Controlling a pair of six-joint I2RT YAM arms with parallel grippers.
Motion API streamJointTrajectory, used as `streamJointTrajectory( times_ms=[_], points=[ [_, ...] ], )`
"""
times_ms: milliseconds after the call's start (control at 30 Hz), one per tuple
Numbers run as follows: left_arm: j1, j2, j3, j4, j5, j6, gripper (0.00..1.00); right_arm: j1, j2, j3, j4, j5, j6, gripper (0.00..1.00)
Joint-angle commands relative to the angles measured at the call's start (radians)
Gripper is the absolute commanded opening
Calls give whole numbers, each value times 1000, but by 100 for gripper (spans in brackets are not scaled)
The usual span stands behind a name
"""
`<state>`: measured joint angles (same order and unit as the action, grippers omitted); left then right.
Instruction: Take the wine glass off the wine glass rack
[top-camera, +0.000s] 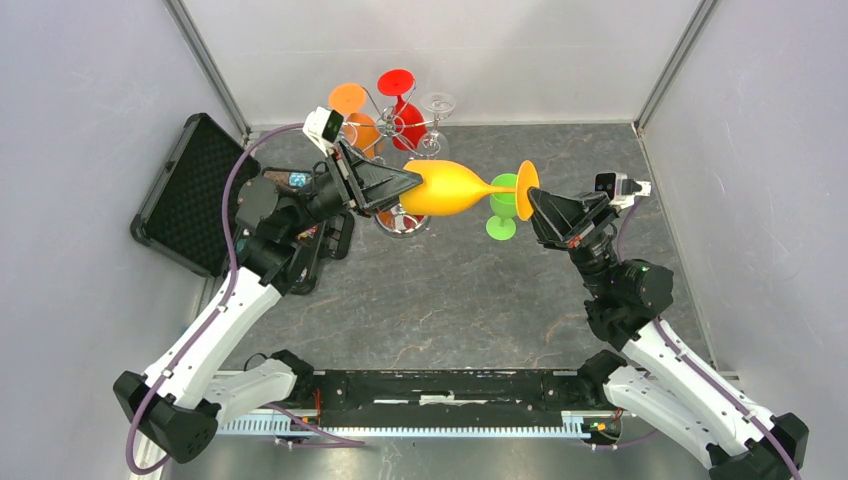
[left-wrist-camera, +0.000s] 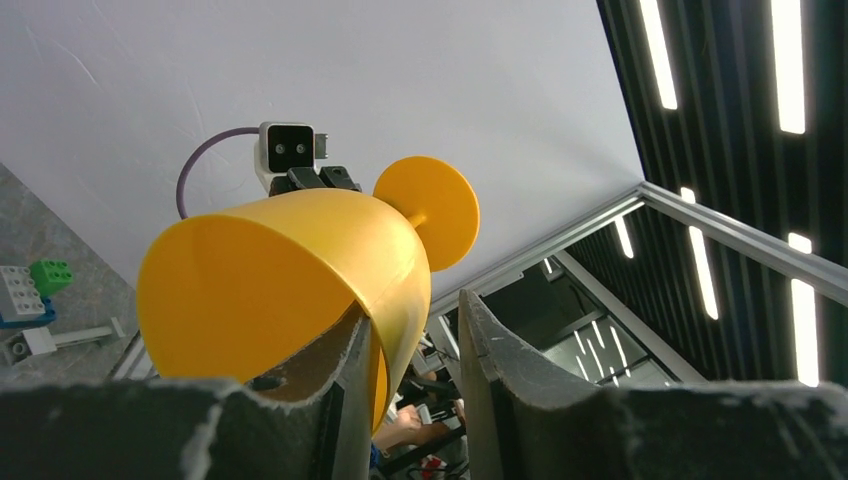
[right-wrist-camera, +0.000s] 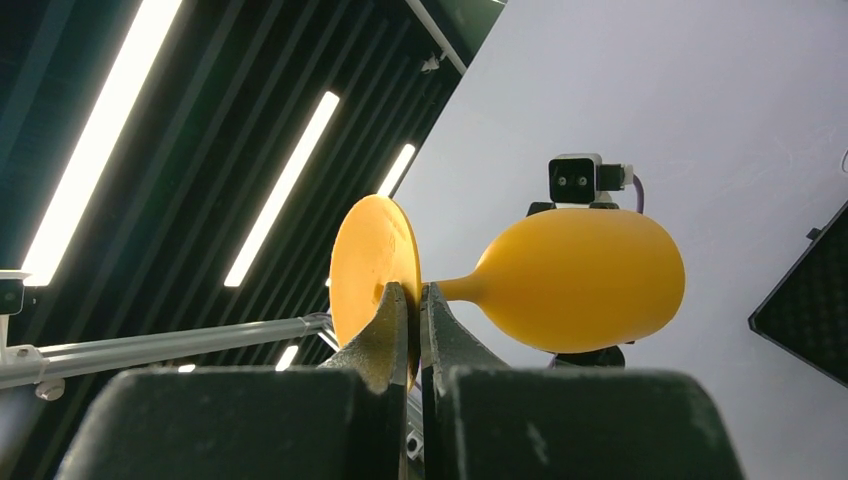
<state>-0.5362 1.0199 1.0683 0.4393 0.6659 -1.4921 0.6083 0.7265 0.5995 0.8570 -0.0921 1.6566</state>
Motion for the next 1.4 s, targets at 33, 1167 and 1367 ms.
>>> streamJointTrajectory(
  times_ms=[33, 1167, 1367],
  points=[
    [-10, -56, 81, 16, 63, 102, 24, -9, 32, -30, -89, 65, -75, 0],
    [-10, -29, 218, -498, -84, 625, 2, -10, -103, 10, -624, 439, -370, 69],
    [-38, 36, 293, -734, -190, 786, 2, -10, -174, 106, -886, 726, -712, 69]
  ],
)
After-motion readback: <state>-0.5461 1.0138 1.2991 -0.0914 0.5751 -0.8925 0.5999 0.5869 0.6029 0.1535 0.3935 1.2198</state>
